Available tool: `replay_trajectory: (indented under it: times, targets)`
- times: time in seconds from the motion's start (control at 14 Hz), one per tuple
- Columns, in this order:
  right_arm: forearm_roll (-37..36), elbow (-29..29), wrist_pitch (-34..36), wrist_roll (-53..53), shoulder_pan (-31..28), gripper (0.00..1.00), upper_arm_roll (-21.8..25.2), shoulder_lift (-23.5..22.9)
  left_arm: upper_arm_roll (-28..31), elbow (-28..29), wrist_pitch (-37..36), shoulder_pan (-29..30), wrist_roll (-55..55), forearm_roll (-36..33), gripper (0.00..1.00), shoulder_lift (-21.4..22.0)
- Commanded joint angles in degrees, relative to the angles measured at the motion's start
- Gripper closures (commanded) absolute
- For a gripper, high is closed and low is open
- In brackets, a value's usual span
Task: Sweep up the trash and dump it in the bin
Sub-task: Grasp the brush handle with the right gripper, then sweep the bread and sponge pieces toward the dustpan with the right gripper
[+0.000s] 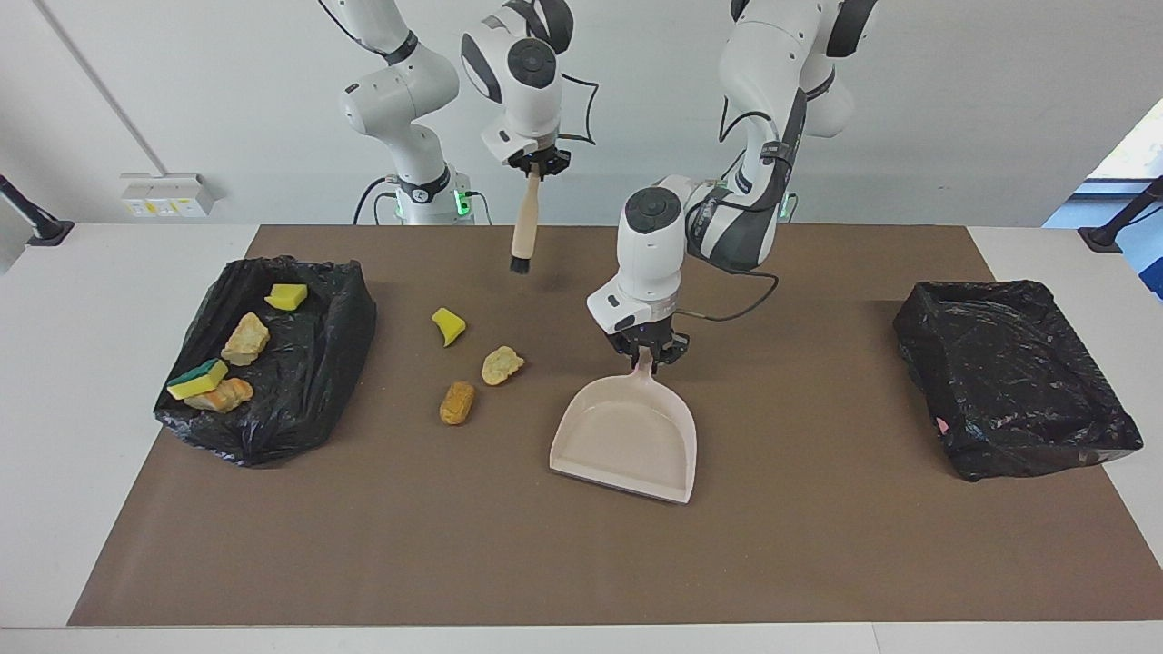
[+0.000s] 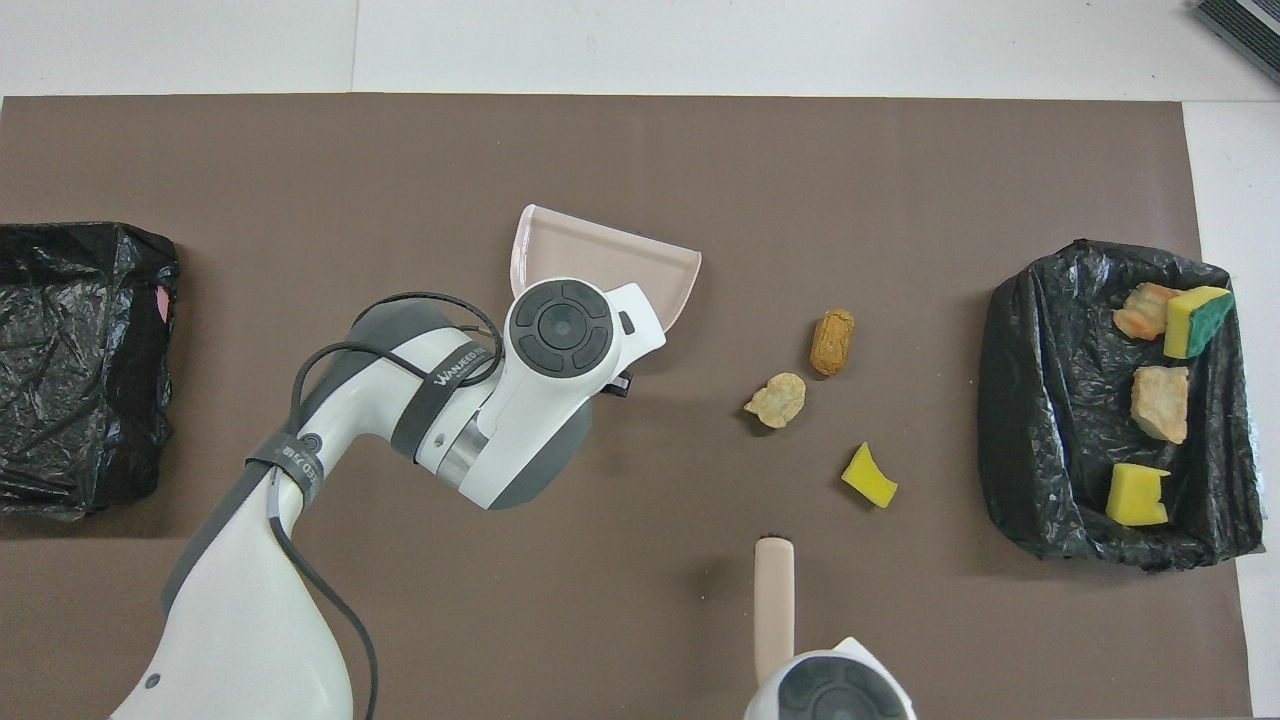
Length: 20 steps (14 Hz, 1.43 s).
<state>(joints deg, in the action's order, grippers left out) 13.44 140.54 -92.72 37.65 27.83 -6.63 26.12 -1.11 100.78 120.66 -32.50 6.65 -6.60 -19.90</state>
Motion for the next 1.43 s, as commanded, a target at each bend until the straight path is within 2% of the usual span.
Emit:
replay_trajectory:
  times: [0.0,0.14,0.29,0.5,0.64,0.71,1.07,1.29,1.36]
  targets:
    - [-5.9,-1.1,-1.2,-12.7,-12.3,1.00,-1.0,-2.9,0.2,0.4,-5.9,3.7,-21.0,-0.8,1.00,3.1]
    - [-12.4,-1.1,-3.2,-15.1,-13.7,1.00,-1.2,-4.7,0.2,0.8,-7.7,5.2,-35.9,-0.7,1.00,3.4]
    - [-19.1,-2.4,-6.1,-15.9,-13.8,1.00,-1.2,-7.9,0.2,1.3,-8.0,5.1,-38.9,-0.8,1.00,3.7]
    - [-24.7,-9.1,-11.1,-20.1,-16.1,1.00,-0.8,-18.4,0.1,3.9,-8.7,3.9,-44.8,-1.2,1.00,5.4]
    - [-28.4,-15.5,-11.6,-21.6,-17.5,1.00,-1.0,-25.8,0.1,5.7,-8.3,1.4,-45.0,-5.4,1.00,6.5]
    - [-29.4,-16.9,-12.1,-23.8,-17.7,1.00,-1.0,-27.5,-0.1,6.4,-7.9,0.6,-45.1,-5.5,1.00,7.1]
    - [-27.6,-16.0,-13.1,-31.6,-19.3,1.00,-1.0,-28.2,-0.2,8.8,-5.5,-1.8,-45.1,-5.9,1.00,8.5]
    - [-13.9,-13.3,-13.3,-34.2,-20.0,1.00,-0.9,-27.7,-0.4,9.8,-4.6,-2.7,-47.5,-5.9,1.00,8.7]
    - [-11.5,-12.9,-13.2,-34.1,-19.7,1.00,-1.0,-27.5,-0.4,9.9,-4.7,-3.0,-48.6,-5.9,1.00,8.7]
